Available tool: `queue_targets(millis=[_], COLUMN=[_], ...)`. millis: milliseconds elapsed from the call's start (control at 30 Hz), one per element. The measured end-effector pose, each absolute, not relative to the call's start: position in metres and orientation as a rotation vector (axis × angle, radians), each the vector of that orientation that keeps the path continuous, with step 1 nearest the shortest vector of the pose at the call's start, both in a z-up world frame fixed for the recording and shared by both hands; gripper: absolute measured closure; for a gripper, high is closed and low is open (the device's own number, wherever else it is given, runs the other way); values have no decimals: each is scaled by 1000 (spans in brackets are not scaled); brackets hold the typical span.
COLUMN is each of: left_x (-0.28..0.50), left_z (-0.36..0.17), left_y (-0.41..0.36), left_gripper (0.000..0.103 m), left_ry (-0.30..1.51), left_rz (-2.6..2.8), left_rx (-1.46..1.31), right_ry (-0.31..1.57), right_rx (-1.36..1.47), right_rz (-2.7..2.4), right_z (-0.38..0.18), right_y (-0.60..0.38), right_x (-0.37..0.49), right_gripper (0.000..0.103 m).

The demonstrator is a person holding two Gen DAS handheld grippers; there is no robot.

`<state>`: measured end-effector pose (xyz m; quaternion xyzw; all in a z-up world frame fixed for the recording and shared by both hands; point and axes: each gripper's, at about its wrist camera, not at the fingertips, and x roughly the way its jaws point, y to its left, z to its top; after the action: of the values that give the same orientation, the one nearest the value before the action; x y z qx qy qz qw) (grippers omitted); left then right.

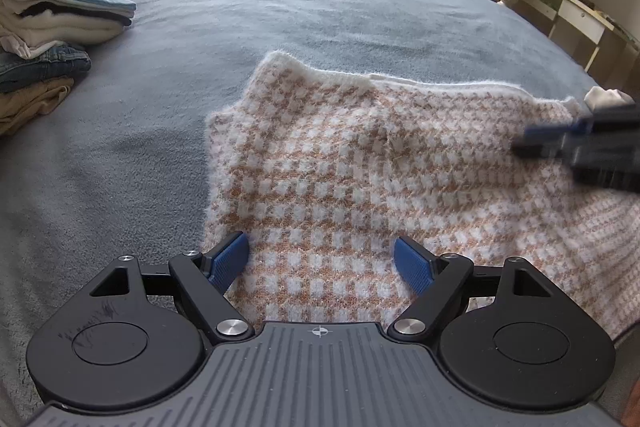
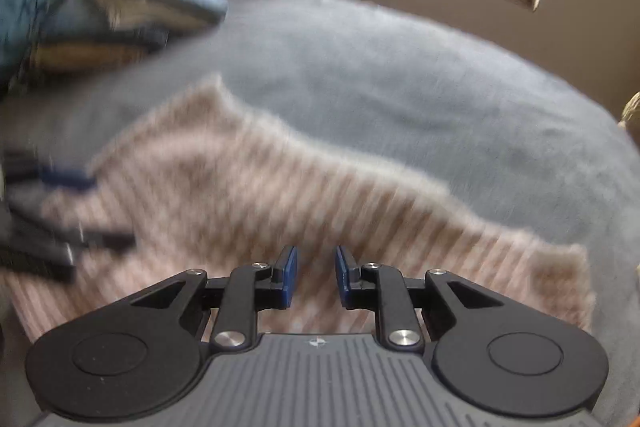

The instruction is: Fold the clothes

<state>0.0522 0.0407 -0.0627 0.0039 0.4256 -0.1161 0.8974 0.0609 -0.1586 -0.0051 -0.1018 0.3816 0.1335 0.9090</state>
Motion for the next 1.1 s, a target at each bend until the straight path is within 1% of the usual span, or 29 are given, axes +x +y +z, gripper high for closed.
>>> queue_targets(millis=[100, 200, 400, 567, 733, 900, 1000, 1100], left_x=[53, 51, 50, 50, 48, 34, 36, 45], left_z=[-62, -62, -61, -61, -53, -30, -20, -21], left_y=[39, 38, 39, 39, 39, 36, 24, 9], left_gripper=[22, 22, 22, 22, 22, 22, 22, 22], left_ry=[883, 881, 886, 885, 870, 753, 722, 711], left_rz=[-240, -239, -242, -246, -261, -330, -396, -448], left_rx=[9, 13, 11, 14, 40, 103, 127, 156], right_ry=[789, 828, 848, 780, 871, 919, 971, 1012], right_rx=[-207, -235, -217, -227, -228, -309, -323, -331], right_rz=[247, 257, 249, 261, 281, 297, 314, 326], right_z=[-5, -36, -14, 11, -26, -14, -11, -10], right_y=[-161, -165, -169, -162, -162, -151, -145, -144], right_x=[73, 85, 85, 88, 108, 111, 126, 133], right_gripper=[81, 79, 79, 80, 78, 78, 78, 78])
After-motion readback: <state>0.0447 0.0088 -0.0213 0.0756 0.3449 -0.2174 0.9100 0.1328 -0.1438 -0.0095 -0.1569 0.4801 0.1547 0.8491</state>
